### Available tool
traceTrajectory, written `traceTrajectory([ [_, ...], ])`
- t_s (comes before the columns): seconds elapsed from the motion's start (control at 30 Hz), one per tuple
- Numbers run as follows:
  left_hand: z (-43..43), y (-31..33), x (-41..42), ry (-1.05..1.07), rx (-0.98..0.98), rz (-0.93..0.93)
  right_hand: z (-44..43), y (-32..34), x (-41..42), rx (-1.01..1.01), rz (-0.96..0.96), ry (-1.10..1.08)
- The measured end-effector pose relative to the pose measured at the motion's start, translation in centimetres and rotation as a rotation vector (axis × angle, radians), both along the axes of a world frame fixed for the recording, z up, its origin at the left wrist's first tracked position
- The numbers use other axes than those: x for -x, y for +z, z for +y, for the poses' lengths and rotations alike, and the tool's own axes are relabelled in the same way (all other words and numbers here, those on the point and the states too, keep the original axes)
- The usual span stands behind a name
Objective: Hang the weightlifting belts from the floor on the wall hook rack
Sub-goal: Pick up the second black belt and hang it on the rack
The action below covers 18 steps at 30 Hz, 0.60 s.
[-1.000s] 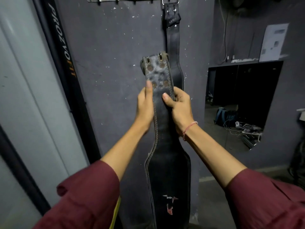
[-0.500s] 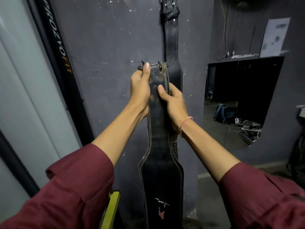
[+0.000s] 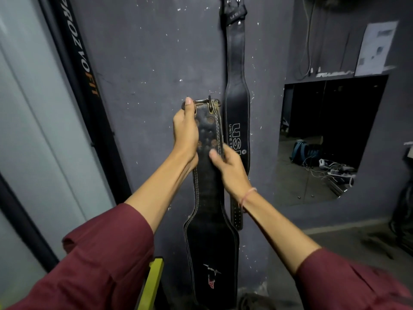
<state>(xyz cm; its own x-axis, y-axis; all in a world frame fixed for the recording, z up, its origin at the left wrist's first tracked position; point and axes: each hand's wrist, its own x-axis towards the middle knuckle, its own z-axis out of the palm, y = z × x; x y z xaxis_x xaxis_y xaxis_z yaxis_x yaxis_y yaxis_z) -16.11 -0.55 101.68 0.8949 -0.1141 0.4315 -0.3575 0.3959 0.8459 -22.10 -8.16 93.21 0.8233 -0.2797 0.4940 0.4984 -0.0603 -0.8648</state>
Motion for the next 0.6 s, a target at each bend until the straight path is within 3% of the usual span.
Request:
traceTrajectory([
  [0.23,1.3,0.6,-0.6,-0.038,0.063,0.042,1.5,2.8,-2.4,0.177,-0.099,-0.277],
  [0.6,1.9,-2.1,-3.7,0.104,-0.022,-0.128,3.6,7.1,-6.1,0.24,-0.118,-0.607],
])
